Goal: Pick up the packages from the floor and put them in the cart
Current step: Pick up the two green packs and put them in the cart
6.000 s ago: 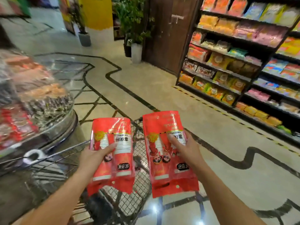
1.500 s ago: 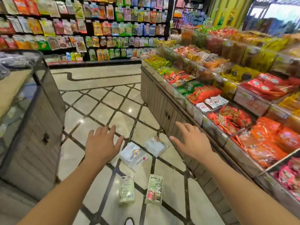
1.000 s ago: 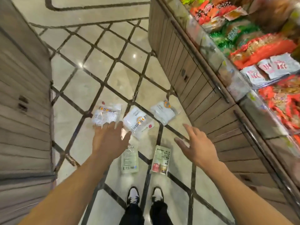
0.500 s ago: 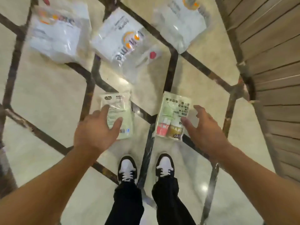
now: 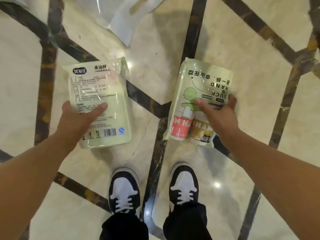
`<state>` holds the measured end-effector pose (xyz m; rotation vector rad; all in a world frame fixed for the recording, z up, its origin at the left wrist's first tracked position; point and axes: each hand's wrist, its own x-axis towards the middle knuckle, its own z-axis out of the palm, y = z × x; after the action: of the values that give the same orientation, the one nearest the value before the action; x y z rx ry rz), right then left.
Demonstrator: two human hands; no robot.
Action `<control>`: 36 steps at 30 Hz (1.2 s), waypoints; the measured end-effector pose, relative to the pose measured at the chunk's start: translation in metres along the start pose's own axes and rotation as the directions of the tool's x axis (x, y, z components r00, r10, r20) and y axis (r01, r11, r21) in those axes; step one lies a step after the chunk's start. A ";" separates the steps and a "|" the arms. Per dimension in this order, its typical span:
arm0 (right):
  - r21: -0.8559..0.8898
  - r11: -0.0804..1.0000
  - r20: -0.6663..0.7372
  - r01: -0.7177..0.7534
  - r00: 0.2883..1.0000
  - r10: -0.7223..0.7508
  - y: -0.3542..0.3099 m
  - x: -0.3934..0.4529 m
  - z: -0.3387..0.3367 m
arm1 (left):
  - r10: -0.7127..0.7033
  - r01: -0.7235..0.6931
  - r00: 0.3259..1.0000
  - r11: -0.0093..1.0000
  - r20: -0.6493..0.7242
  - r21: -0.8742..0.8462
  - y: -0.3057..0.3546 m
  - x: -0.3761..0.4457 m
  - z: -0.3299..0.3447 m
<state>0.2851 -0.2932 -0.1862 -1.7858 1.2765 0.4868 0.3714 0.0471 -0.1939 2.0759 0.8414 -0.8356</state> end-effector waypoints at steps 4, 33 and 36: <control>0.162 0.983 -0.008 -0.087 0.996 0.089 0.006 0.006 0.011 | 0.078 -0.077 0.996 0.997 0.050 -0.033 -0.008 -0.006 0.006; 0.134 0.747 -0.529 0.651 0.684 -0.502 -0.333 -0.441 -0.536 | 0.800 -0.795 0.599 0.598 0.023 -0.101 0.488 -0.545 -0.248; 0.164 0.700 -0.643 0.696 0.613 -0.459 -0.331 -0.534 -0.600 | 0.874 -0.864 0.482 0.486 0.066 -0.133 0.530 -0.644 -0.277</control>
<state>0.2725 -0.4490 0.6688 -1.9000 0.9368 -0.7066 0.4874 -0.1906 0.6439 1.9668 -0.3249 -0.3136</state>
